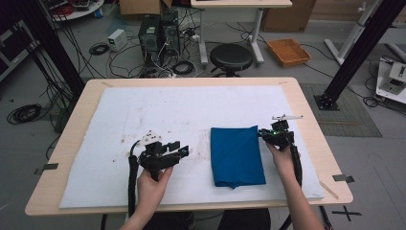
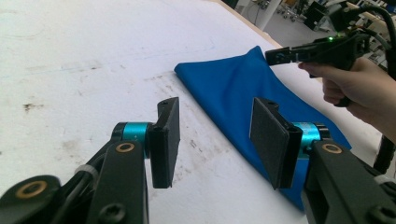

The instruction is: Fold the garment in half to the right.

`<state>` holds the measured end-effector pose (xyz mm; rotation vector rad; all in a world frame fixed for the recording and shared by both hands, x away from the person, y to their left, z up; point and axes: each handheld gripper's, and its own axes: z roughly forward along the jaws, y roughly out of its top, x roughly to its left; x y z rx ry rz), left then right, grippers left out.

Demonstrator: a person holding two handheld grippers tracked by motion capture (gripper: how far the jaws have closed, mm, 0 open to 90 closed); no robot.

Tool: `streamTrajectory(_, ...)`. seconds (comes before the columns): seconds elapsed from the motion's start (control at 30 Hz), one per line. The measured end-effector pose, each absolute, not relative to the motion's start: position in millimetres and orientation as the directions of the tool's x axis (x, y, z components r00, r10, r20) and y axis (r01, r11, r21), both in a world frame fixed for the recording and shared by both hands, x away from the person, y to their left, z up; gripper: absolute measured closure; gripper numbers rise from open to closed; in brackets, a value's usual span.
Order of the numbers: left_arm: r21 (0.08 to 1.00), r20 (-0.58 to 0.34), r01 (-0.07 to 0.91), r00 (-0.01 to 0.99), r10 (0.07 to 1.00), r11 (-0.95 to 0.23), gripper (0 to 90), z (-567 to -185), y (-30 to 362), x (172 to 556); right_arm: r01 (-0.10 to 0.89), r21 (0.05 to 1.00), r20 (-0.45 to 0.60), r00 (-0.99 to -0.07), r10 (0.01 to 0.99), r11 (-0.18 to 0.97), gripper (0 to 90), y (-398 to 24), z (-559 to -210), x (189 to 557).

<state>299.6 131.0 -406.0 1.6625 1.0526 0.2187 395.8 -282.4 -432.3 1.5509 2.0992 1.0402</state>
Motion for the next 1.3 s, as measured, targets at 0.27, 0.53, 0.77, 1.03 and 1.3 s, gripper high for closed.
streamTrajectory(0.27,0.865,-0.329,0.502,0.581,0.745,-0.010,52.6,-404.0,154.4,288.1,0.614,0.782,0.207,-0.417,0.885,0.107,65.5,-290.8,-421.9,319.8)
streamTrajectory(0.53,0.859,-0.354,0.511,0.559,0.750,0.024,52.4,-411.1,176.5,273.5,0.637,0.761,0.258,-0.467,0.846,0.119,69.7,-286.6,-438.3,253.8)
streamTrajectory(0.77,0.856,-0.353,0.517,0.561,0.749,0.016,52.4,-412.2,175.5,273.3,0.663,0.736,0.264,-0.466,0.844,0.136,89.3,-291.5,-448.3,247.7)
streamTrajectory(1.03,0.859,-0.345,0.512,0.575,0.742,0.002,52.4,-412.3,173.4,274.9,0.669,0.732,0.262,-0.449,0.855,0.127,87.1,-299.5,-450.3,242.9)
streamTrajectory(1.3,0.897,-0.293,0.442,0.647,0.703,-0.032,40.6,-395.9,188.1,289.3,0.561,0.818,0.197,-0.474,0.858,0.122,54.1,-308.7,-423.5,257.1)
